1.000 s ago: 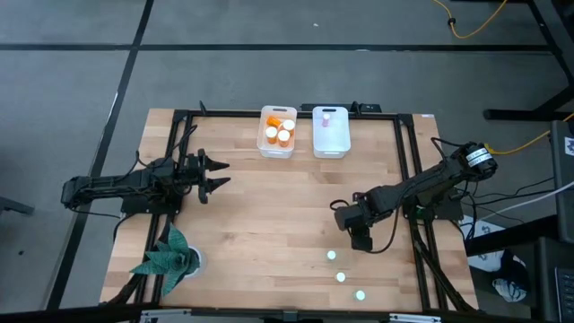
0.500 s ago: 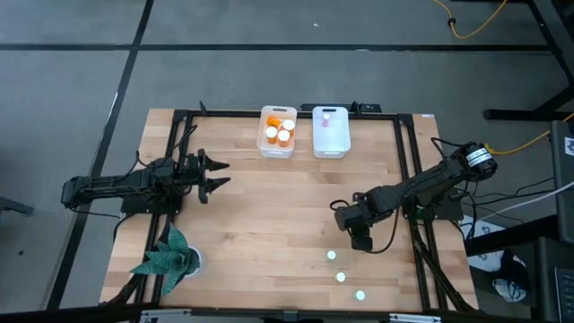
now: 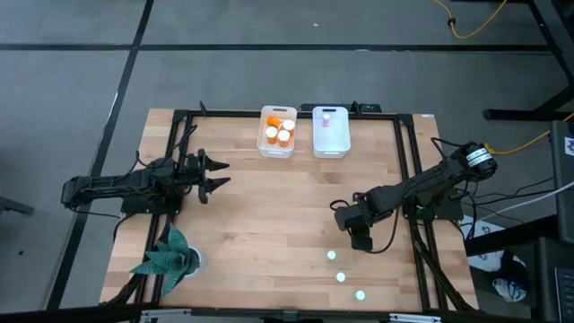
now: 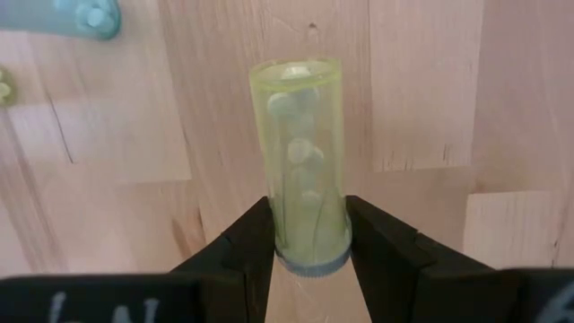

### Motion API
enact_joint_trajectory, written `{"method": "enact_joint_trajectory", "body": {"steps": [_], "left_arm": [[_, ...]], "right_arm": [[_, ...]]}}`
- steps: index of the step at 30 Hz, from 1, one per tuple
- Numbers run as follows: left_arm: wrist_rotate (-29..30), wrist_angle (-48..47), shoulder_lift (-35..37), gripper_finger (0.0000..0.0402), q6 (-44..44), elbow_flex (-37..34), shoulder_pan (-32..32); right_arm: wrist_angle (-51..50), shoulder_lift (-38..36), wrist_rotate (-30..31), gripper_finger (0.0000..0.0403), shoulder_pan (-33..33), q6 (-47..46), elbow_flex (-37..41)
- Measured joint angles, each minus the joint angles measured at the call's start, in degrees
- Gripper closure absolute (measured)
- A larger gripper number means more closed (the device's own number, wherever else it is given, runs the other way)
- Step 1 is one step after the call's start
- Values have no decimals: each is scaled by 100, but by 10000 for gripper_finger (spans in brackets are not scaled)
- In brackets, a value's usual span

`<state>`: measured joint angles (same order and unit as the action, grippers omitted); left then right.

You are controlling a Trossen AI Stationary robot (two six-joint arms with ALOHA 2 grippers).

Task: Pick and place medicine bottles into bin by pill shape (circle, oval)
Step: Put the yellow tablet bottle into the right white bin

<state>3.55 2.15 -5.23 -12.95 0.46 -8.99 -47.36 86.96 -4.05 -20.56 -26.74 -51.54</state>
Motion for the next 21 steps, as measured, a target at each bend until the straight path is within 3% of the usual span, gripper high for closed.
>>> {"method": "enact_joint_trajectory", "body": {"steps": [21], "left_arm": [[1,0,1,165,-1,1,-1]], "right_arm": [[54,-4,-2,243,-8,-76,35]]}}
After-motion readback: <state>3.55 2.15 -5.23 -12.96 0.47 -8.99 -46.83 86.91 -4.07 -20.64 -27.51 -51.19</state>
